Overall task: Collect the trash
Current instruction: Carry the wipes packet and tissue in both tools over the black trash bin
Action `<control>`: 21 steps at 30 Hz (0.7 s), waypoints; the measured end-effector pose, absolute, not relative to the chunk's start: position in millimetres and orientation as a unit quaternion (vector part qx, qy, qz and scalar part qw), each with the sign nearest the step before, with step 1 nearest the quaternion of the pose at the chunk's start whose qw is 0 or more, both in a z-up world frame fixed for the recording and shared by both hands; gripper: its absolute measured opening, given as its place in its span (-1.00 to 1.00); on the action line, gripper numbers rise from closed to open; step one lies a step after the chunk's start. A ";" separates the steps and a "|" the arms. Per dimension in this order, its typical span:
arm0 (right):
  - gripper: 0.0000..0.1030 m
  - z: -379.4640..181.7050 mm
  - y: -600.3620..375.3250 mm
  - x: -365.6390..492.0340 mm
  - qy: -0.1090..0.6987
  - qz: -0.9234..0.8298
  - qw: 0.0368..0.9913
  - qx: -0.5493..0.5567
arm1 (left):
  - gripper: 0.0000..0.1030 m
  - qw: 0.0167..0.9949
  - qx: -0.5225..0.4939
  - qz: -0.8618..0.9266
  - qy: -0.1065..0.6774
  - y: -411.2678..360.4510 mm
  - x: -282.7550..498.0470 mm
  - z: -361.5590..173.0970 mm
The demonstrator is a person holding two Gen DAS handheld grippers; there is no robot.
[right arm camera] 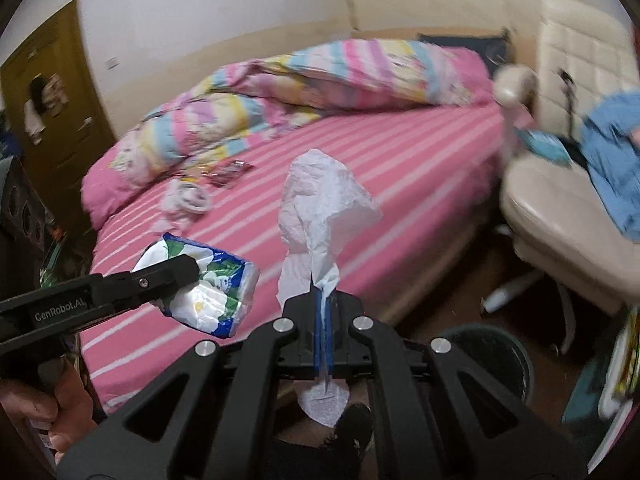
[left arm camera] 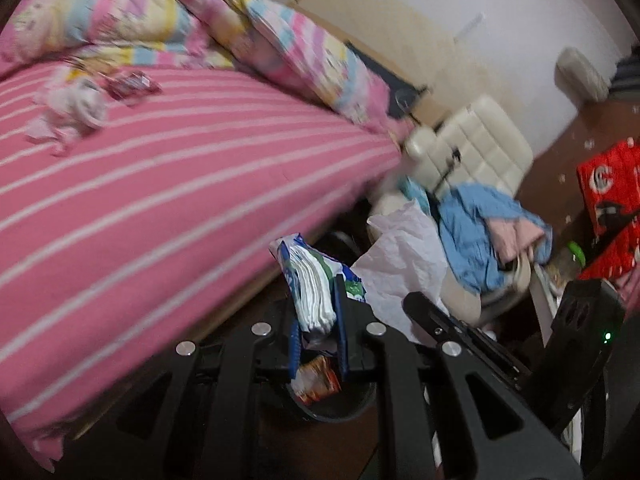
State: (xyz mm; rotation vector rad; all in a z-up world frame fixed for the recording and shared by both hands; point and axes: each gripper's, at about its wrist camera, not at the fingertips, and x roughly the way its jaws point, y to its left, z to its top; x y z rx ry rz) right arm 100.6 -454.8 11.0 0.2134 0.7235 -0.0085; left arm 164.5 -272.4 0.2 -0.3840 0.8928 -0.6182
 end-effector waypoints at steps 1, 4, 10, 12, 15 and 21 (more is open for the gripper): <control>-0.96 4.2 -467.6 96.6 0.358 -0.014 0.927 0.112 | -0.74 0.835 -0.177 -0.297 0.428 -281.4 165.2 -3.9; -0.96 -15.9 -500.5 87.1 0.371 -0.039 0.918 0.135 | -0.74 0.820 -0.159 -0.313 0.451 -317.4 167.1 -22.4; -0.96 -50.2 -548.5 75.4 0.391 -0.079 0.901 0.171 | -0.74 0.792 -0.127 -0.334 0.495 -378.1 170.2 -63.9; -0.96 -66.6 -566.9 69.1 0.402 -0.093 0.892 0.184 | -0.74 0.783 -0.114 -0.339 0.509 -399.0 169.4 -80.8; -0.96 -87.9 -587.8 61.6 0.416 -0.109 0.881 0.199 | -0.74 0.771 -0.101 -0.344 0.526 -418.7 169.2 -102.0; -0.96 -123.7 -612.1 53.0 0.442 -0.131 0.860 0.219 | -0.74 0.748 -0.050 -0.357 0.558 -451.2 165.7 -148.5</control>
